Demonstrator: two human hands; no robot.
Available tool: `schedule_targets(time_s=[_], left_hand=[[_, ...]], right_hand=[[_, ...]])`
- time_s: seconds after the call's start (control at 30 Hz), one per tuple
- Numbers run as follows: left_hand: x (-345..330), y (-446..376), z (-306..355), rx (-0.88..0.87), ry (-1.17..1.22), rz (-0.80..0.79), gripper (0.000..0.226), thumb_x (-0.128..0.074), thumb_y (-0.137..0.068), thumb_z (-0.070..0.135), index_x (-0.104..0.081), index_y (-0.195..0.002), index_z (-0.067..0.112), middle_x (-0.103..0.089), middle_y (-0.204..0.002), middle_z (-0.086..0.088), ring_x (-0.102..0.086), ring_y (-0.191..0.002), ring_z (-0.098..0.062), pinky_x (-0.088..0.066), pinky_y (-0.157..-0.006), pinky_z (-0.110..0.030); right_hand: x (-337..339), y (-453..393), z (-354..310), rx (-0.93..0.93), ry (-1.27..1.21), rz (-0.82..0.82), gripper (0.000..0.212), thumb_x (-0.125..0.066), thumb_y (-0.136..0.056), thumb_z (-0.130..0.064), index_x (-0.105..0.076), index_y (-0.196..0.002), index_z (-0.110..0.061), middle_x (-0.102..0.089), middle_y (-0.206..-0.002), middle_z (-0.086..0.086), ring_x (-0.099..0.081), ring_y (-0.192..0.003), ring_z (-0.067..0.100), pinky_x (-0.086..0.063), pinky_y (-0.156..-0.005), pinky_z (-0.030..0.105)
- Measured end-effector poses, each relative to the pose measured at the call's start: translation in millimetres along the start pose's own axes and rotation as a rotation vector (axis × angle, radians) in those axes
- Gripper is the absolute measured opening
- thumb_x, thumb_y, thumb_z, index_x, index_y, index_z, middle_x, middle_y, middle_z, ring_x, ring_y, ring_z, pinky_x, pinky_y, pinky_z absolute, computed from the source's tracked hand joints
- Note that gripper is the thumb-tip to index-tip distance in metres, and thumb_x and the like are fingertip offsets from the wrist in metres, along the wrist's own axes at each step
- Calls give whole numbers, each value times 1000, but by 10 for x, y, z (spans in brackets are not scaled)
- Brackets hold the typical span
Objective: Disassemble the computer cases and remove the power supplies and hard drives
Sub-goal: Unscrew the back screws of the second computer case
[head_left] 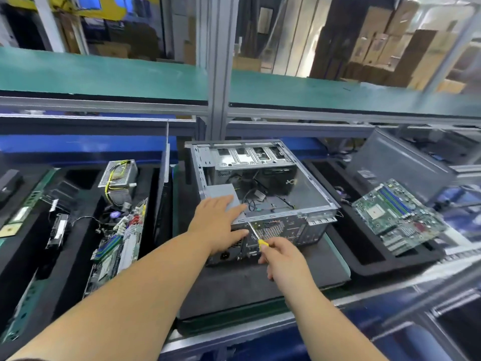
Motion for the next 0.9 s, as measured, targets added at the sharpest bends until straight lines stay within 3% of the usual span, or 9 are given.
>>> schedule_targets(time_s=[0.37,0.9], left_hand=[[-27,-22,-15,11,-22,12,62,-31,-94,69,-15,-152,50,-15,-163,1,-15,-147,-24,-6,-120,-42],[-38,-1,-20,-8,-22,10,61,-31,-96,64,-16,-153,46,-15,-163,-1,-15,-147,-25,-5,-120,-43]], right_hand=[[25,94,274,-77,2,9,13,-57,-98,-27,-62,-87,-21,-62,-61,-5,-43,-42,10,-38,-45,22],[-23,140,210,-160,-79,41,15,-56,-99,-22,-63,-97,-9,-60,-63,-1,-39,-39,10,-33,-40,20]])
Point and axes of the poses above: each hand's wrist, its own y-axis away from the middle knuckle, its own x-axis out of the back of the hand, z = x × y, the point moved 7 cm from there along -y, towards the middle knuckle
